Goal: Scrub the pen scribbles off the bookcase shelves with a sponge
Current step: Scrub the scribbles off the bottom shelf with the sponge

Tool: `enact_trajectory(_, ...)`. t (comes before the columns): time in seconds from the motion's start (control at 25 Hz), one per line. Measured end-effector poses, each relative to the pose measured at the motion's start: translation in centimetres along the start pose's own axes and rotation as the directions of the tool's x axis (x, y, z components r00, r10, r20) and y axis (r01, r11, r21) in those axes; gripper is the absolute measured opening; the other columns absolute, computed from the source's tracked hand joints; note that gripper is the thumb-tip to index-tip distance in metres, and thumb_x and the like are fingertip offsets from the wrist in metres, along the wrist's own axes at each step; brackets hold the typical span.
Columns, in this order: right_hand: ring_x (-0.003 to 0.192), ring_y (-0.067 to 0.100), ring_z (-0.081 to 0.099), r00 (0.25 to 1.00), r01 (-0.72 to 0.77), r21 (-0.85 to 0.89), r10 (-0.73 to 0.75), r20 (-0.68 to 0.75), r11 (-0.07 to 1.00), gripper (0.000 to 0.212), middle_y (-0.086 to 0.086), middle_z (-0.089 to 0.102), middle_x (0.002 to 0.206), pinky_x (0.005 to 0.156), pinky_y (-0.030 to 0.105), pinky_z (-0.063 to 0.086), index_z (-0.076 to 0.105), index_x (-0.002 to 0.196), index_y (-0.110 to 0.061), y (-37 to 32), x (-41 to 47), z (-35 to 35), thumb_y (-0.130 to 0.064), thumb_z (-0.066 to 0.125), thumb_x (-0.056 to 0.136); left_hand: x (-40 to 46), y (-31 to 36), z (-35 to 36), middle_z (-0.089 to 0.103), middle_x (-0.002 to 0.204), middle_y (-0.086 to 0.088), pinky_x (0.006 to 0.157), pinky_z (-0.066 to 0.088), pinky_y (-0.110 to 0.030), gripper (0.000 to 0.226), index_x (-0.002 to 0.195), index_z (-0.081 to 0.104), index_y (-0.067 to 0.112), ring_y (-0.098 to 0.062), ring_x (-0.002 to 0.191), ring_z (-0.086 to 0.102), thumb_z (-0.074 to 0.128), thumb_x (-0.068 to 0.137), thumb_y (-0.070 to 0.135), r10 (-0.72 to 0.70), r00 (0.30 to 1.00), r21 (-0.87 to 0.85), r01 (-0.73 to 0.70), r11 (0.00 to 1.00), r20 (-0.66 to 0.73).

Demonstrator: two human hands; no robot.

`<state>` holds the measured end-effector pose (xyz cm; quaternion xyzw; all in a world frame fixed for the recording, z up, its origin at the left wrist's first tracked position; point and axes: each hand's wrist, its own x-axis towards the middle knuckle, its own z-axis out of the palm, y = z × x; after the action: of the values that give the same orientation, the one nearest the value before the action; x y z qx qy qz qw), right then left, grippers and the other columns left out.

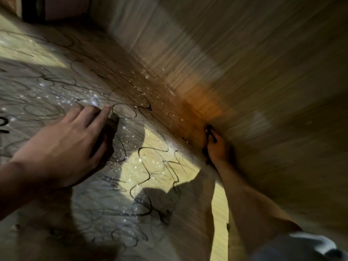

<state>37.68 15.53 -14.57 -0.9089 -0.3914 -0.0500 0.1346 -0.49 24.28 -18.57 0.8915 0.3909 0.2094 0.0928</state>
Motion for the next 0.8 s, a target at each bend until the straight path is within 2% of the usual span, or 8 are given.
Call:
enact_trajectory(0.08,0.127,0.033,0.046,0.983,-0.175,-0.033,0.177,0.051,0.984,0.041,0.01,0.047,0.142,0.103,0.036,0.036,0.047,0.14,-0.018,-2.9,1.5,1.7,-0.024,0.038,0.101,0.0,0.0,0.3,0.05,0.113,-0.02,0.08,0.051,-0.054,0.071,0.143,0.035,-0.001,-0.039,0.097,0.048,0.029,0.088,0.044,-0.01,1.0,-0.006,0.01,1.0,0.01)
enact_trajectory(0.12,0.13,0.032,0.042,0.985,-0.153,-0.048,0.156,0.079,0.987,0.042,0.011,0.044,0.145,0.104,0.037,0.034,0.043,0.142,-0.018,-5.0,1.7,2.2,-0.024,0.036,0.101,0.1,0.0,0.3,0.05,0.113,-0.019,0.08,0.05,-0.055,0.07,0.143,0.036,0.0,-0.039,0.097,0.047,0.029,0.089,0.044,-0.022,1.0,-0.016,0.023,1.0,0.011)
enact_trajectory(0.2,0.136,0.027,0.035,0.992,0.071,0.003,-0.071,0.106,0.997,0.043,0.006,0.038,0.15,0.109,0.034,0.028,0.039,0.145,-0.021,-7.6,0.9,2.6,-0.024,0.036,0.102,0.1,-0.1,0.6,0.049,0.115,-0.019,0.081,0.049,-0.056,0.07,0.142,0.036,-0.002,-0.039,0.099,0.046,0.029,0.089,0.043,-0.036,0.999,-0.024,0.036,0.999,0.002)
enact_trajectory(0.32,0.139,0.013,0.03,0.929,0.32,0.125,-0.336,0.152,0.939,0.04,-0.003,0.04,0.148,0.105,0.011,0.018,0.046,0.141,-0.021,-4.1,-0.7,1.0,-0.019,0.043,0.102,0.0,-0.1,0.5,0.048,0.117,-0.02,0.082,0.049,-0.057,0.069,0.142,0.036,-0.002,-0.041,0.1,0.047,0.026,0.091,0.044,-0.04,0.999,-0.033,0.04,0.999,0.015)
enact_trajectory(0.44,0.133,0.023,0.042,0.982,0.138,-0.016,-0.135,0.131,0.99,0.04,-0.002,0.047,0.144,0.105,0.021,0.03,0.048,0.14,-0.028,0.5,-0.7,-1.0,-0.028,0.043,0.1,0.1,-0.2,0.7,0.048,0.117,-0.02,0.083,0.049,-0.057,0.07,0.143,0.034,-0.002,-0.041,0.101,0.047,0.024,0.092,0.044,-0.048,0.999,-0.048,0.05,0.998,0.025)
enact_trajectory(0.56,0.136,0.026,0.037,0.985,-0.031,0.015,0.028,0.167,0.999,0.043,0.0,0.039,0.15,0.108,0.03,0.027,0.04,0.145,-0.026,-4.3,0.9,0.6,-0.025,0.038,0.102,0.1,-0.3,0.5,0.048,0.116,-0.018,0.082,0.051,-0.058,0.071,0.144,0.033,-0.001,-0.039,0.102,0.048,0.022,0.092,0.047,-0.036,0.998,-0.055,0.039,0.998,0.049)
enact_trajectory(0.72,0.139,0.013,0.03,0.923,0.322,0.168,-0.349,0.164,0.932,0.04,-0.005,0.037,0.151,0.113,0.024,0.019,0.045,0.141,-0.025,-9.0,-0.4,1.3,-0.022,0.043,0.101,0.1,-0.3,0.3,0.045,0.116,-0.016,0.08,0.052,-0.058,0.07,0.144,0.032,0.001,-0.039,0.102,0.046,0.024,0.092,0.046,-0.012,0.999,-0.057,0.014,0.998,0.035)
enact_trajectory(0.8,0.137,0.011,0.033,0.905,0.349,0.121,-0.368,0.212,0.929,0.04,-0.008,0.038,0.15,0.111,0.025,0.023,0.046,0.14,-0.028,-4.7,-0.4,0.5,-0.023,0.045,0.101,0.0,-0.2,-0.1,0.046,0.115,-0.016,0.081,0.053,-0.055,0.069,0.144,0.031,0.0,-0.037,0.101,0.046,0.024,0.092,0.045,-0.007,0.999,-0.067,0.011,0.998,0.05)
